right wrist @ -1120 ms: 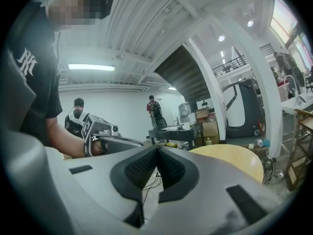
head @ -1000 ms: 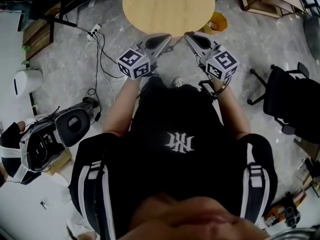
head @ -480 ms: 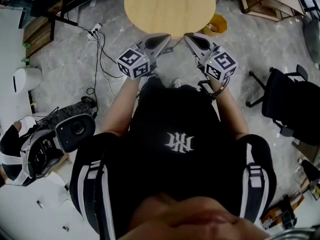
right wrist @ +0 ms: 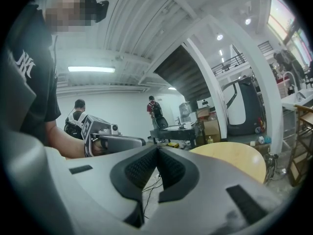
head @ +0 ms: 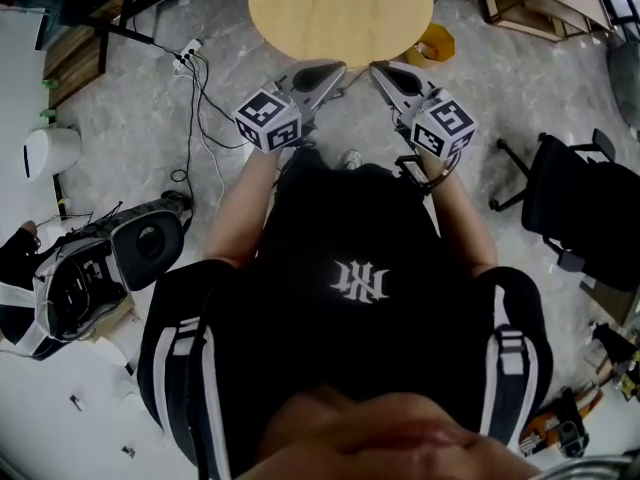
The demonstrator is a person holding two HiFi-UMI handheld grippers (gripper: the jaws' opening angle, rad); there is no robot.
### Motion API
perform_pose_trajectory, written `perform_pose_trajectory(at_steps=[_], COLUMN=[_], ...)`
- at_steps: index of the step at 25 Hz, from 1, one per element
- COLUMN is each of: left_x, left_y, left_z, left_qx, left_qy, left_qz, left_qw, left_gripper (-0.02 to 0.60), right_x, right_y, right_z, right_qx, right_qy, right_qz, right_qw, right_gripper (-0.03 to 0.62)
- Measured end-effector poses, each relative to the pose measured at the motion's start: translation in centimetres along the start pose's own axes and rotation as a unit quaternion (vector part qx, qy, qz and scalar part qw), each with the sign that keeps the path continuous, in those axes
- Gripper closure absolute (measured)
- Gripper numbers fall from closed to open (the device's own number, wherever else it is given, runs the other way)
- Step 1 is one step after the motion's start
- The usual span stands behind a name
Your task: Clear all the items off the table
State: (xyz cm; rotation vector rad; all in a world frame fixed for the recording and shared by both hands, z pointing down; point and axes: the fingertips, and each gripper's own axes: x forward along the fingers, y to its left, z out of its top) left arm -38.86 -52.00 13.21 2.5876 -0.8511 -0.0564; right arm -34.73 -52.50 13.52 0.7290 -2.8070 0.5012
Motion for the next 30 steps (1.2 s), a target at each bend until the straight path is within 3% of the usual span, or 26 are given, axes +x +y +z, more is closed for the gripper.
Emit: perform_pose_trajectory(at_steps=[11, 17, 30], left_x=[-0.1, 2.9, -0.2], left_y=[-0.1, -2.9, 0.2], left_z=[-0.5, -1.2, 0.3], left_qx=[-0.008, -0.006, -0.017], left_qy=[0.007, 0.013, 0.007], left_qz=[-0.004, 0.003, 0.009], left_qw=[0.9999, 0.9999, 0.9998], left_gripper=[0.569, 0.569, 0.569], right_x=[0.5, -3.3, 0.5], right_y=[0.9, -0.8, 0.6], right_z=[-0.2, -0.6, 0.8], right_qx=[-0.028, -0.022, -0.021], right_qy=[0.009, 0.003, 0.011], right_qz=[0.016, 0.028, 0.022], right_qw=[0.999, 0.999, 0.999], right_gripper=[0.592, 0.592, 0.592])
